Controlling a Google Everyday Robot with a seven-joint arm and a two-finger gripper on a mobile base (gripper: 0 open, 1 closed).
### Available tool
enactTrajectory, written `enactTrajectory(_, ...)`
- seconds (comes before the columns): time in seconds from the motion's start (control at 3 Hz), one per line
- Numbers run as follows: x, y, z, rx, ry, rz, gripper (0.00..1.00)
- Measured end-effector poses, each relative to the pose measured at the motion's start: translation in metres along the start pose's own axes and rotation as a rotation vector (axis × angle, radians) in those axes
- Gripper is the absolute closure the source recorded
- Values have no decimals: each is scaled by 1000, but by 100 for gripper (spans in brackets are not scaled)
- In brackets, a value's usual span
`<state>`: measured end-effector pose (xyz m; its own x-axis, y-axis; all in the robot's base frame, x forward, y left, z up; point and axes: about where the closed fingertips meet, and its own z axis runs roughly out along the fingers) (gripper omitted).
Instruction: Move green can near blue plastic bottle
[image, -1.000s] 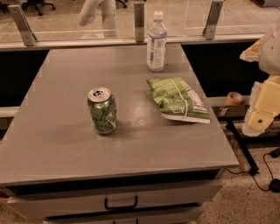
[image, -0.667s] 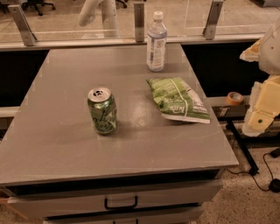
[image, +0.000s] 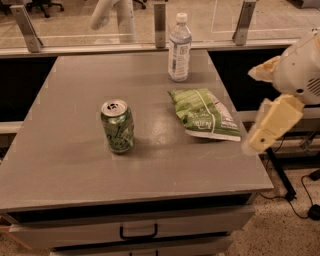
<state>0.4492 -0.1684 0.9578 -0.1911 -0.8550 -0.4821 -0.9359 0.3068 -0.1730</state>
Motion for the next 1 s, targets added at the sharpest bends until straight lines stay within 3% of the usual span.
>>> enactTrajectory(0.33, -58, 17, 39, -50, -234, -6, 0)
enactTrajectory(0.67, -139, 46, 70, -143, -466, -30, 0)
enactTrajectory(1.0, -175, 62, 61, -187, -552, -28, 0)
